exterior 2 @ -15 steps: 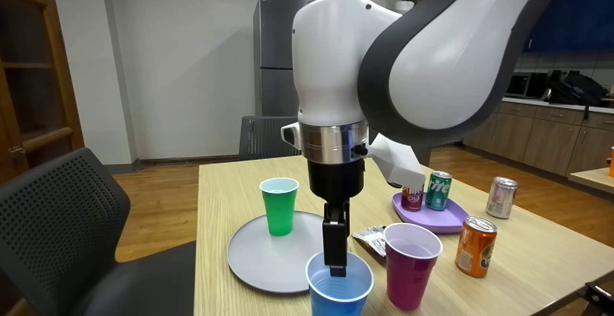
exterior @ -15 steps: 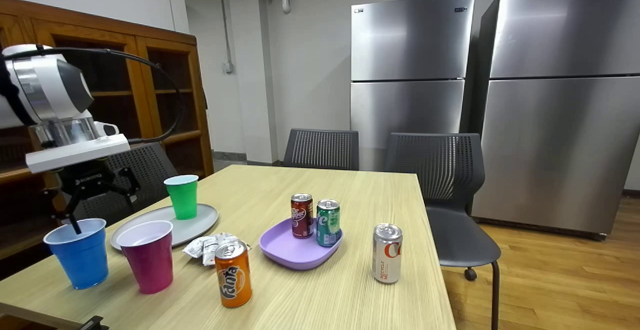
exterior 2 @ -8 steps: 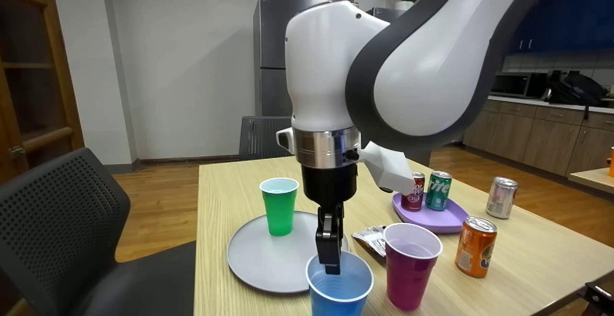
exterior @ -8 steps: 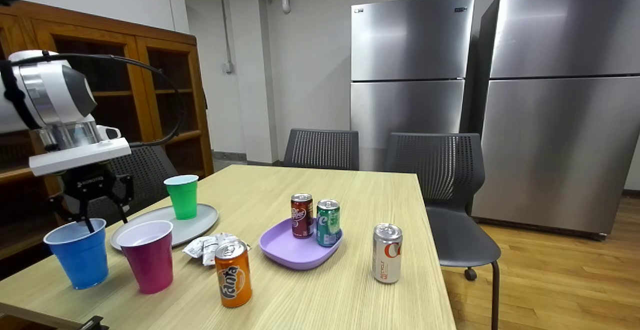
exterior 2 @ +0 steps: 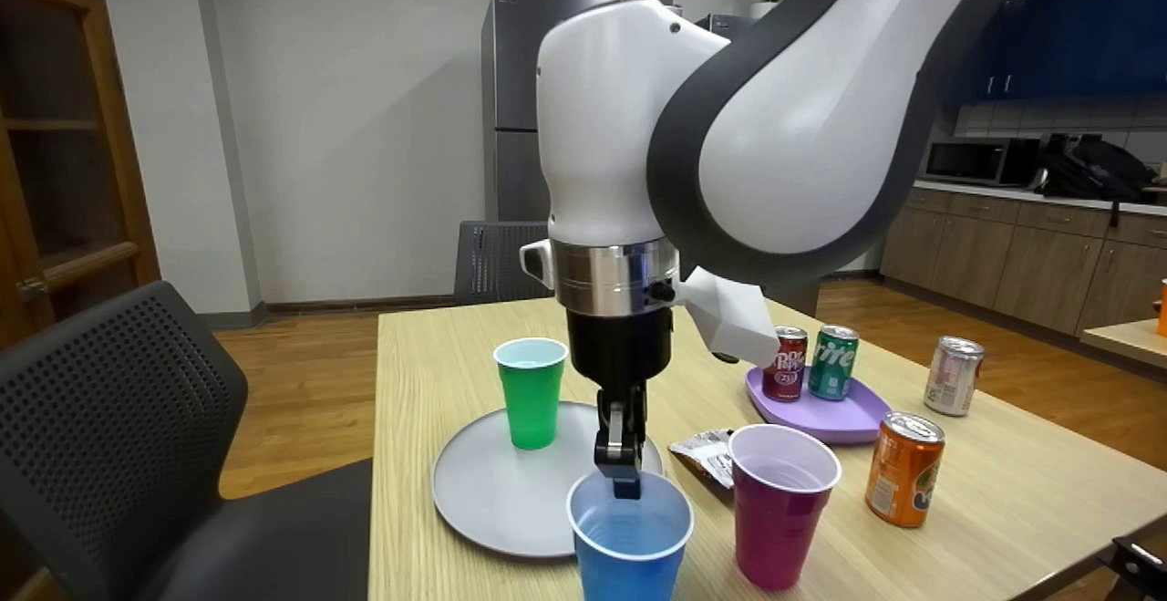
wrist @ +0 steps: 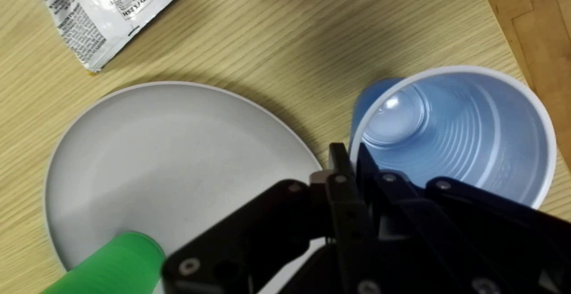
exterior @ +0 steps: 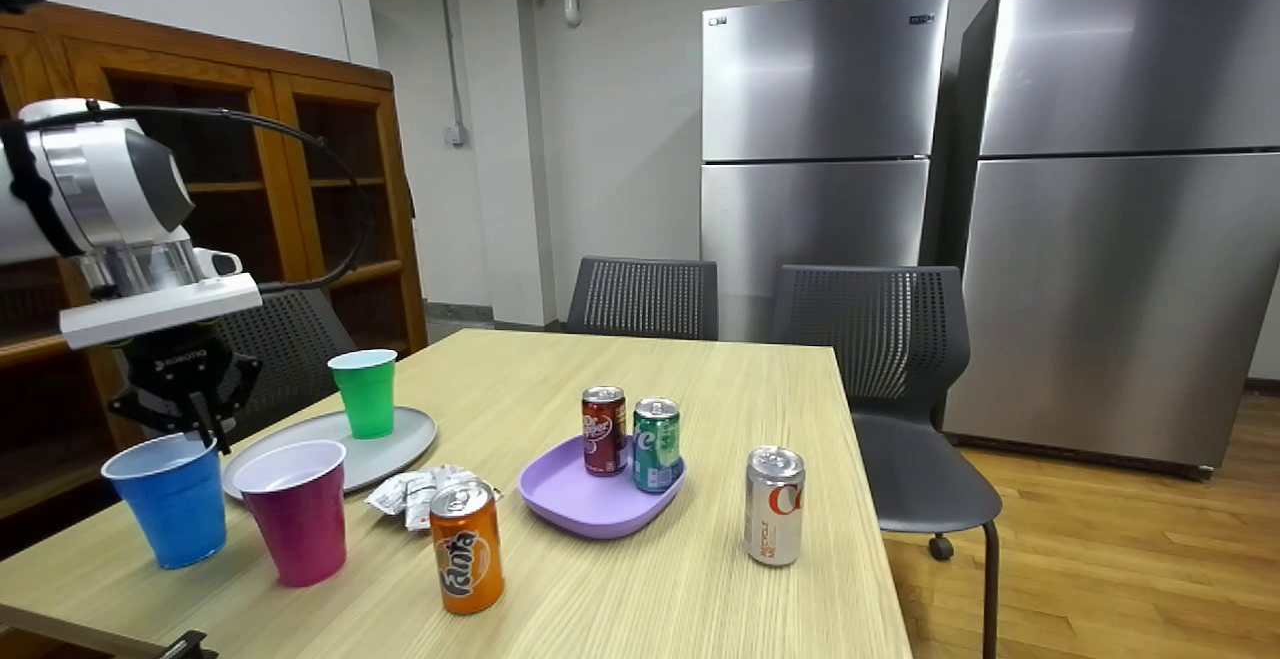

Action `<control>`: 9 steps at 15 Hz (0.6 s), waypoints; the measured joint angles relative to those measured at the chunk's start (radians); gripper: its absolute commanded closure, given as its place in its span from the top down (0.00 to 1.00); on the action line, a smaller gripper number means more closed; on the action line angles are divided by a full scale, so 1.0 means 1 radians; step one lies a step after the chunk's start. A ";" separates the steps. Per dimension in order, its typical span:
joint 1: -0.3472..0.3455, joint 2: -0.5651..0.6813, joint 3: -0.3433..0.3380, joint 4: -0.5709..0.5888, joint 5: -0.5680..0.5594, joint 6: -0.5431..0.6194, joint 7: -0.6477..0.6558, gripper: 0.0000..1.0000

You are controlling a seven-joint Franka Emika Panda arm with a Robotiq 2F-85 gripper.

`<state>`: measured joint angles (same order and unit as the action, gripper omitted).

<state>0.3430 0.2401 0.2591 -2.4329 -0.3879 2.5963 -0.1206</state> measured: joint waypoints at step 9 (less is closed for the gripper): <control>-0.001 -0.024 0.026 0.000 0.089 -0.009 -0.050 0.01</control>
<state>0.3421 0.2158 0.2853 -2.4329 -0.2985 2.5877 -0.1711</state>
